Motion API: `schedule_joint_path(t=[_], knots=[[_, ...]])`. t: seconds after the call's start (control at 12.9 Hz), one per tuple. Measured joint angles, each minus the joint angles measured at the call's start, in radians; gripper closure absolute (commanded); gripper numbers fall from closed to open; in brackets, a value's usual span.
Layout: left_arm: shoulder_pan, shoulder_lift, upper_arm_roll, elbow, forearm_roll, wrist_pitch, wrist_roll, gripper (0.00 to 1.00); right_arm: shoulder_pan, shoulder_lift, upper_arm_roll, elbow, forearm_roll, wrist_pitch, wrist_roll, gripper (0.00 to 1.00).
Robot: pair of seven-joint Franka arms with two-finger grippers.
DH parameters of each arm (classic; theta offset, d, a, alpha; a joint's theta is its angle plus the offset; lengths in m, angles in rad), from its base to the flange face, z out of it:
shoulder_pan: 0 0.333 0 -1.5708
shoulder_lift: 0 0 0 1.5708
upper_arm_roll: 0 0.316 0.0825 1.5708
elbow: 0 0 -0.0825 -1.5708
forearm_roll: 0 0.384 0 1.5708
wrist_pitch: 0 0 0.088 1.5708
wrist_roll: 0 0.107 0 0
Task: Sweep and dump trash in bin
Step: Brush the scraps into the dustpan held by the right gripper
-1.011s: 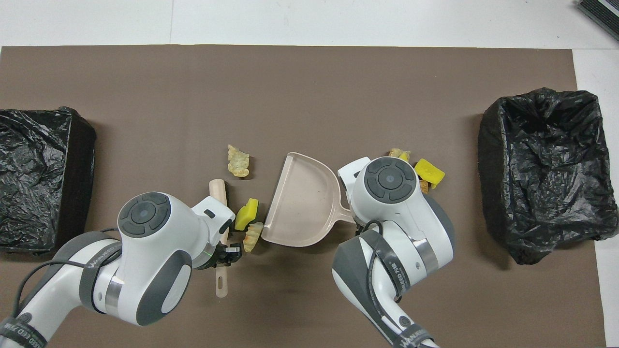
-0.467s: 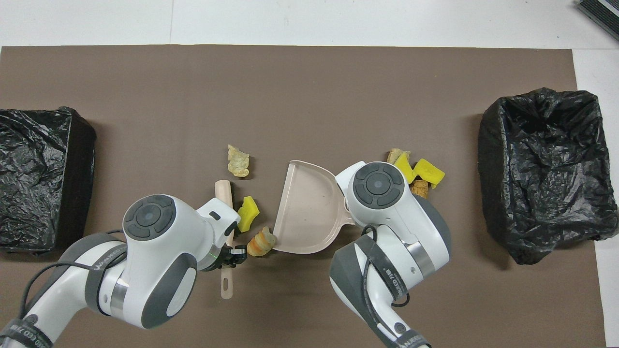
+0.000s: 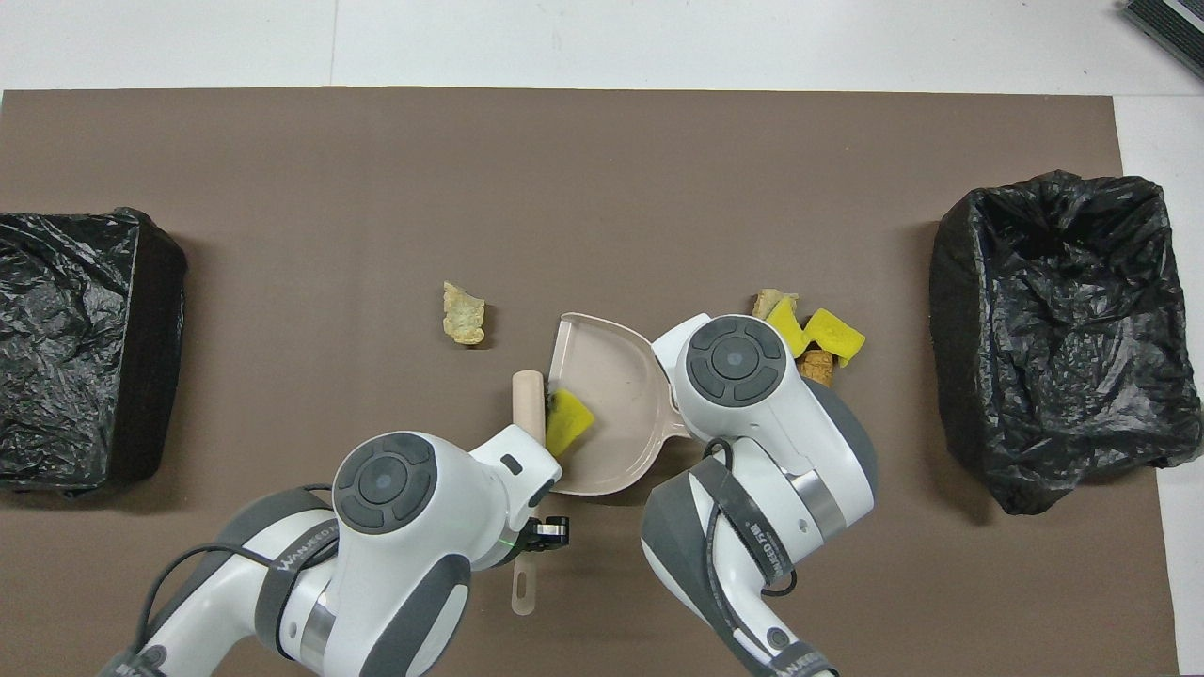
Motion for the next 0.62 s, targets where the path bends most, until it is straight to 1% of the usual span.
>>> schedule_joint_path(t=[0.16, 0.31, 0.47, 0.62], knots=[[-0.017, 0.025, -0.001, 0.071, -0.037, 0.007, -0.003, 1.00, 0.000, 0.000, 0.000, 0.000, 0.000, 0.000, 0.000, 1.00], [-0.016, 0.070, 0.005, 0.155, -0.042, 0.006, -0.014, 1.00, 0.000, 0.000, 0.000, 0.000, 0.000, 0.000, 0.000, 1.00], [-0.010, 0.093, 0.020, 0.190, -0.038, 0.002, -0.017, 1.00, 0.000, 0.000, 0.000, 0.000, 0.000, 0.000, 0.000, 1.00], [0.032, 0.098, 0.033, 0.201, 0.017, -0.005, -0.017, 1.00, 0.000, 0.000, 0.000, 0.000, 0.000, 0.000, 0.000, 1.00]])
